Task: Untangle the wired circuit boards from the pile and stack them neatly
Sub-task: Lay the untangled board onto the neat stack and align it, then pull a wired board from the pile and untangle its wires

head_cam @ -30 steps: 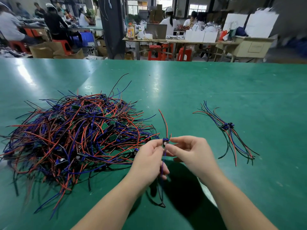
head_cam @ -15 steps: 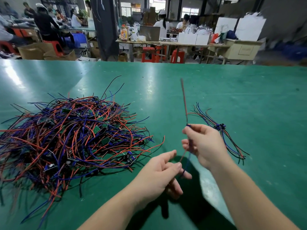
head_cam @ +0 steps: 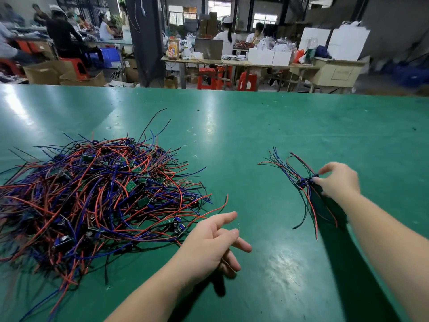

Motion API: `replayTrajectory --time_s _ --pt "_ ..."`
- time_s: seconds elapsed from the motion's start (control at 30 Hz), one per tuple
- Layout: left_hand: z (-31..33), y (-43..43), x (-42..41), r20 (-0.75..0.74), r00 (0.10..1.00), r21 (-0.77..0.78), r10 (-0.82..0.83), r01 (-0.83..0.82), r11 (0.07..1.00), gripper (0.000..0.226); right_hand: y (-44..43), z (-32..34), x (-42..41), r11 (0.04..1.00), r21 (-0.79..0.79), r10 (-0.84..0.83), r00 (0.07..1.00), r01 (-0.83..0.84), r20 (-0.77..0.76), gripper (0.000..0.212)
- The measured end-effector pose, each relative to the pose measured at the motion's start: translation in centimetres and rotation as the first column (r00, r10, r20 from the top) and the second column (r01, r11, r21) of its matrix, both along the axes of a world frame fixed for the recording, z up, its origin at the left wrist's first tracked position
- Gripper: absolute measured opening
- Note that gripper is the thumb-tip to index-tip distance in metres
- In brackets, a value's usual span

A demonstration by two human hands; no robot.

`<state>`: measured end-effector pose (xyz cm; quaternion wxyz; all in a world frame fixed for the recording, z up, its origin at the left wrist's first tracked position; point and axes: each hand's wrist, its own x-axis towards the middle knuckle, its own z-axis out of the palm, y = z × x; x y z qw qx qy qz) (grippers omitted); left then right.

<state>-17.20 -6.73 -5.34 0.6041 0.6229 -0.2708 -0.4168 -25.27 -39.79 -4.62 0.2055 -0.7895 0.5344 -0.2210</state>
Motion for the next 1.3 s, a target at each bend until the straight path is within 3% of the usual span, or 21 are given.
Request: replayTrajectory --time_s 0.23,0.3,0.33,0.4,0.47,0.53,0.67,0.73,0.9,1.1,1.3 --pt "-0.2 0.0 0.1 0.108 0.993 0.032 0.050 -0.053 0.998 0.032 0.0 -0.9 0.0 0.994 -0.089 0.051 0.989 -0.064 -0.142 0.014" --pt "-0.4 0.1 0.1 0.240 0.964 0.040 0.111 -0.124 0.991 0.030 0.5 -0.8 0.1 0.994 -0.085 0.052 0.985 -0.066 -0.163 0.020" --pt "-0.5 0.3 0.5 0.431 0.889 0.023 0.158 -0.186 0.982 0.028 0.8 -0.7 0.2 0.994 -0.096 0.044 0.986 -0.060 -0.160 0.021" --pt "-0.5 0.9 1.9 0.818 0.528 -0.071 0.230 -0.303 0.950 0.023 2.0 -0.1 0.5 0.989 -0.147 0.014 0.994 -0.030 -0.107 0.020" --pt "0.0 1.6 3.6 0.943 0.200 -0.158 0.267 -0.436 0.886 0.021 4.2 0.6 1.1 0.987 -0.158 0.041 0.999 -0.042 -0.010 0.025" --pt "0.2 2.4 5.2 0.968 0.062 -0.154 0.243 -0.619 0.770 0.027 7.3 1.1 1.9 0.984 -0.110 0.143 0.989 -0.139 0.032 0.027" --pt "-0.6 3.8 7.2 0.988 0.151 0.107 0.025 -0.798 0.593 0.056 14.9 0.7 3.1 0.909 0.116 0.410 0.909 -0.401 -0.069 0.025" --pt "-1.1 4.0 7.7 0.985 0.160 0.165 -0.058 -0.819 0.550 0.051 18.4 -0.1 3.5 0.844 0.207 0.515 0.855 -0.495 -0.055 0.025" --pt "-1.3 4.5 8.5 0.995 0.094 0.067 0.021 -0.831 0.553 0.018 21.9 -1.7 3.6 0.819 0.165 0.553 0.833 -0.549 0.022 0.023" --pt "-0.7 4.6 8.6 0.990 0.118 0.061 0.073 -0.842 0.537 0.021 21.8 -2.4 2.8 0.815 0.112 0.552 0.821 -0.568 0.145 0.021" --pt "0.7 6.0 9.5 0.987 0.008 -0.066 0.162 -0.892 0.448 0.030 21.6 -2.6 2.8 0.826 0.098 0.517 0.814 -0.556 0.264 0.026"
